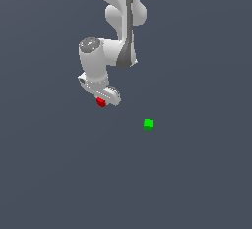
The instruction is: Stack the red cube on top of the green cube.
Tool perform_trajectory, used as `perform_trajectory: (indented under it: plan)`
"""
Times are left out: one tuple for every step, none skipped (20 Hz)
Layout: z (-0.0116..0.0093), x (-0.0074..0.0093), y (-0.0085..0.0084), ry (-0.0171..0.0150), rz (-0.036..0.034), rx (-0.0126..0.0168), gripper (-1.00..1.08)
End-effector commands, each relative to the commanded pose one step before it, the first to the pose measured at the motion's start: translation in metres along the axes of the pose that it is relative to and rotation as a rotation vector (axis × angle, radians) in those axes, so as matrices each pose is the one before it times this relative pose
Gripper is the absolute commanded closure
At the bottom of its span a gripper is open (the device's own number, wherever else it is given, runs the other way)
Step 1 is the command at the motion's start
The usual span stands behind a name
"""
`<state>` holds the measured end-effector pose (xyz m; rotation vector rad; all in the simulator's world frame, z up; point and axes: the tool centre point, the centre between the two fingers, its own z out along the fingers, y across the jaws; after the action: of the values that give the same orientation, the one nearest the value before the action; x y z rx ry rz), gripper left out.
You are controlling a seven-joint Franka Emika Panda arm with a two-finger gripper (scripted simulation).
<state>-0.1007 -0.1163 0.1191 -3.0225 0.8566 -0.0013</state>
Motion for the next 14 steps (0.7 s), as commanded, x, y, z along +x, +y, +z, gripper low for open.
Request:
perform_trajectory:
  plan:
    - [0.00009,-0.00018,-0.00031,-0.00018,-0.00003,-0.00010,1.08]
    - [0.00025,-0.00028,-0.00102,0.00000,0.00000,0.00000,1.08]
    - [0.00042,-0.00047,-0.00170,0.00000,0.00000,0.00000,1.08]
    - [0.00058,-0.00065,-0.00238,0.00000,0.00000,0.00000,1.08]
    - [0.00075,-0.00084,-0.00307,0.00000,0.00000,0.00000,1.08]
    - [0.00092,-0.00102,-0.00375,0.00000,0.00000,0.00000,1.08]
    - [0.00109,-0.00120,-0.00443,0.00000,0.00000,0.00000,1.08]
    - [0.00126,-0.00138,-0.00512,0.00000,0.00000,0.00000,1.08]
    - [0.00156,-0.00151,-0.00575,-0.00046,0.00002,0.00051,1.08]
    - [0.00160,-0.00174,-0.00651,0.00000,0.00000,0.00000,1.08]
    - [0.00177,-0.00192,-0.00722,0.00000,0.00000,0.00000,1.08]
    - [0.00195,-0.00210,-0.00793,0.00000,0.00000,0.00000,1.08]
    - [0.00213,-0.00227,-0.00866,0.00000,0.00000,0.00000,1.08]
    - [0.00236,-0.00239,-0.00928,-0.00037,0.00010,0.00057,1.08]
